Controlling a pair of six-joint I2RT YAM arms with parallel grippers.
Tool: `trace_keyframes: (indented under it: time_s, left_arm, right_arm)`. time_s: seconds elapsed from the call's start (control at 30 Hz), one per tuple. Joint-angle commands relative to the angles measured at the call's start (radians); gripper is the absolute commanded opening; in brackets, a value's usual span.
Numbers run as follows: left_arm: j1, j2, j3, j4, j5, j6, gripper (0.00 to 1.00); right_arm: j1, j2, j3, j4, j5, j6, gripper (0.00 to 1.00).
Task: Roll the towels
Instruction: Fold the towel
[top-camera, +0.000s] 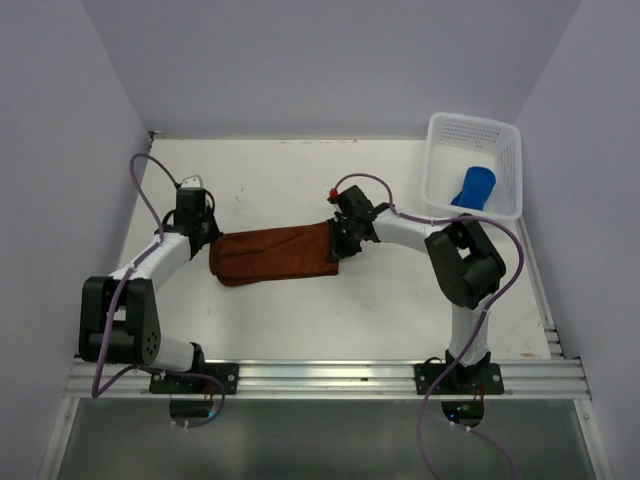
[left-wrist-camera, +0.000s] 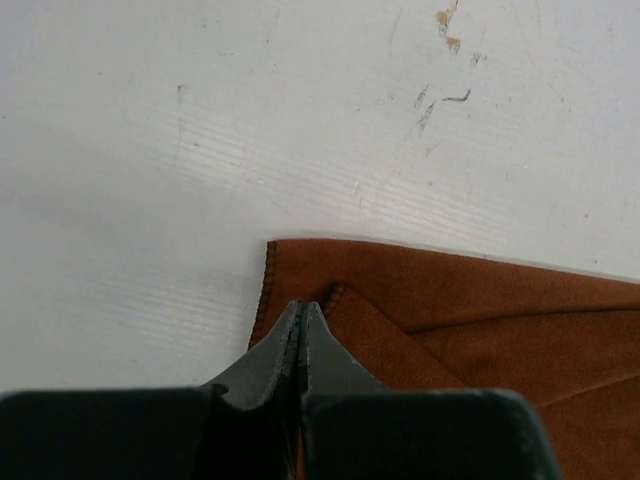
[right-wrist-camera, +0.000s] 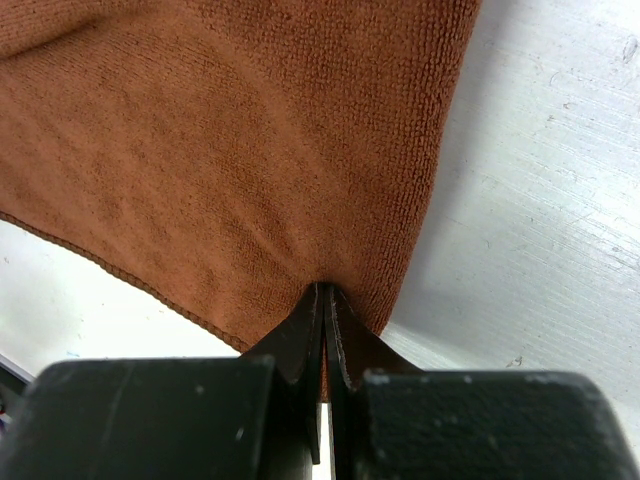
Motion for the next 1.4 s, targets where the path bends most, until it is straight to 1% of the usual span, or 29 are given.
trace_keyframes:
  time_s: [0.0,0.07,0.1,0.13,0.2,0.23,0.4,0.63,0.83,0.97,1.0,1.07,1.1,1.13,1.17,1.2,1.37]
  left_arm:
    - [0.009,-0.028,-0.011,0.052,-0.041,-0.032,0.00]
    - [0.009,-0.019,-0.011,0.072,0.016,-0.010,0.00]
    - [0.009,-0.015,-0.005,0.079,0.043,-0.003,0.03]
    - [0.009,0.002,0.001,0.082,0.101,0.005,0.13]
    - [0.009,0.019,0.014,0.080,0.151,0.019,0.30]
    - [0.009,0.033,0.018,0.077,0.180,0.019,0.31]
    - [0.009,0.061,0.011,0.054,0.200,0.023,0.32]
    - [0.009,0.145,0.023,0.043,0.194,0.020,0.31]
    - [0.009,0.157,0.041,0.003,0.105,0.020,0.31]
    - [0.009,0.162,0.043,0.000,0.079,0.020,0.33]
    - [0.009,0.165,0.046,0.000,0.076,0.019,0.33]
    - [0.009,0.179,0.046,-0.003,0.070,0.014,0.25]
    - [0.009,0.182,0.047,-0.004,0.070,0.014,0.14]
    - [0.009,0.186,0.047,-0.004,0.068,0.014,0.09]
    - [0.009,0.190,0.047,-0.004,0.066,0.014,0.02]
    - [0.009,0.193,0.049,-0.006,0.065,0.013,0.00]
    - [0.009,0.179,0.052,-0.013,0.040,0.007,0.00]
  right_arm:
    - [0.004,0.080,-0.054,-0.019,0.057,-0.033,0.00]
    - [0.006,0.079,-0.055,-0.019,0.055,-0.033,0.00]
    - [0.004,0.079,-0.055,-0.022,0.055,-0.033,0.00]
    - [0.006,0.077,-0.055,-0.020,0.057,-0.033,0.00]
    - [0.004,0.077,-0.052,-0.024,0.057,-0.034,0.00]
    - [0.004,0.077,-0.052,-0.024,0.055,-0.033,0.00]
    - [0.006,0.080,-0.055,-0.017,0.052,-0.033,0.00]
    - [0.006,0.090,-0.060,-0.005,0.045,-0.030,0.00]
    - [0.003,0.091,-0.066,-0.004,0.045,-0.030,0.00]
    - [0.003,0.097,-0.068,0.004,0.042,-0.030,0.00]
    - [0.003,0.100,-0.069,0.006,0.040,-0.030,0.00]
    - [0.004,0.100,-0.072,0.007,0.038,-0.030,0.00]
    - [0.004,0.100,-0.074,0.007,0.038,-0.031,0.00]
    - [0.003,0.100,-0.075,0.009,0.040,-0.031,0.00]
    - [0.003,0.100,-0.078,0.009,0.040,-0.033,0.00]
    - [0.001,0.100,-0.078,0.010,0.040,-0.033,0.00]
    - [0.000,0.099,-0.084,0.007,0.040,-0.039,0.00]
